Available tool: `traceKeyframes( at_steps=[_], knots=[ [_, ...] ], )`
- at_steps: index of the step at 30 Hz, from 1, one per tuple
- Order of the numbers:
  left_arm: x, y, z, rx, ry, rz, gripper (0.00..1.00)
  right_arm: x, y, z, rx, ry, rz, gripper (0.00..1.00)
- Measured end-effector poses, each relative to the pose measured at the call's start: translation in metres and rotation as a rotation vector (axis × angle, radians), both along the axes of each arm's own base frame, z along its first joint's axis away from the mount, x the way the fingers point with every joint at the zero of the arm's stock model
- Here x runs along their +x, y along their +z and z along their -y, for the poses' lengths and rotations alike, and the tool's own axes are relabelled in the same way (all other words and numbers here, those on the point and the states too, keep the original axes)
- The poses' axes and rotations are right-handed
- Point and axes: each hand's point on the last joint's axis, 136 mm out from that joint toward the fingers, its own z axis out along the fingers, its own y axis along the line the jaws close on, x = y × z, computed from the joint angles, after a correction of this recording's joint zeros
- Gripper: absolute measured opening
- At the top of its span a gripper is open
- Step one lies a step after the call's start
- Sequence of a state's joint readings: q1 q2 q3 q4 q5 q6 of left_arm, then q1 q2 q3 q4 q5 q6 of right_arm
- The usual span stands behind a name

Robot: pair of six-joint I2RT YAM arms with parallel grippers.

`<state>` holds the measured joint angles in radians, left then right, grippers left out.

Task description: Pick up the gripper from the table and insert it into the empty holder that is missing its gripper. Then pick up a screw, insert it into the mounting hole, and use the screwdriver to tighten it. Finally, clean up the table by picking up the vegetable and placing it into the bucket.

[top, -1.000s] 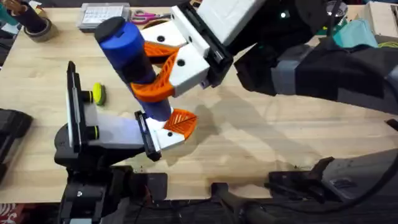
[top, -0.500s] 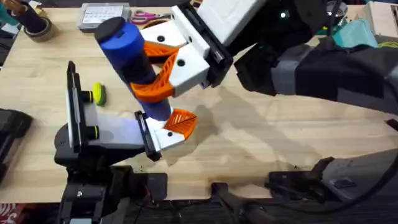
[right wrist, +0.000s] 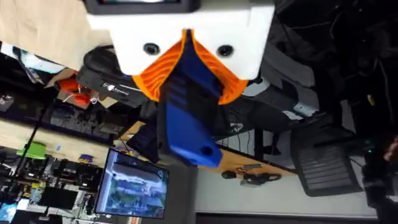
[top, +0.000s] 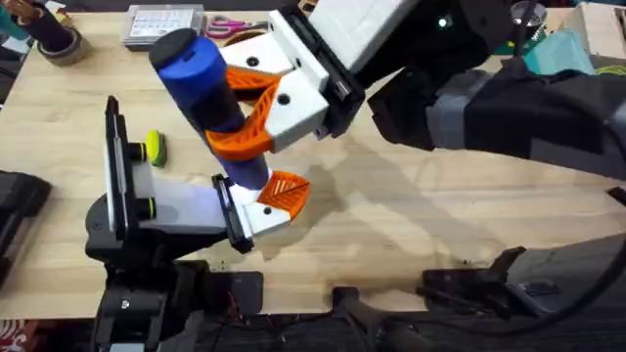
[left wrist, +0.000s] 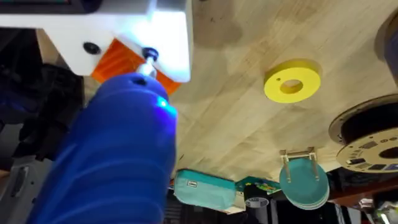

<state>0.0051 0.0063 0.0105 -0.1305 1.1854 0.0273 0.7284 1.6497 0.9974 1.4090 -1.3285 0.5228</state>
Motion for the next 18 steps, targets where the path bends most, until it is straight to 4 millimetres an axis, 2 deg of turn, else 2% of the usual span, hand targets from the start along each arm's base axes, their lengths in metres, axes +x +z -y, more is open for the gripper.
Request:
traceKeyframes(
  at_steps=[18],
  knots=[
    [0.0000,0.0000,0.0000,0.000,0.000,0.001,0.003,-0.0002,-0.0041,0.0002,0.000,-0.002,0.004,0.025]
  ],
)
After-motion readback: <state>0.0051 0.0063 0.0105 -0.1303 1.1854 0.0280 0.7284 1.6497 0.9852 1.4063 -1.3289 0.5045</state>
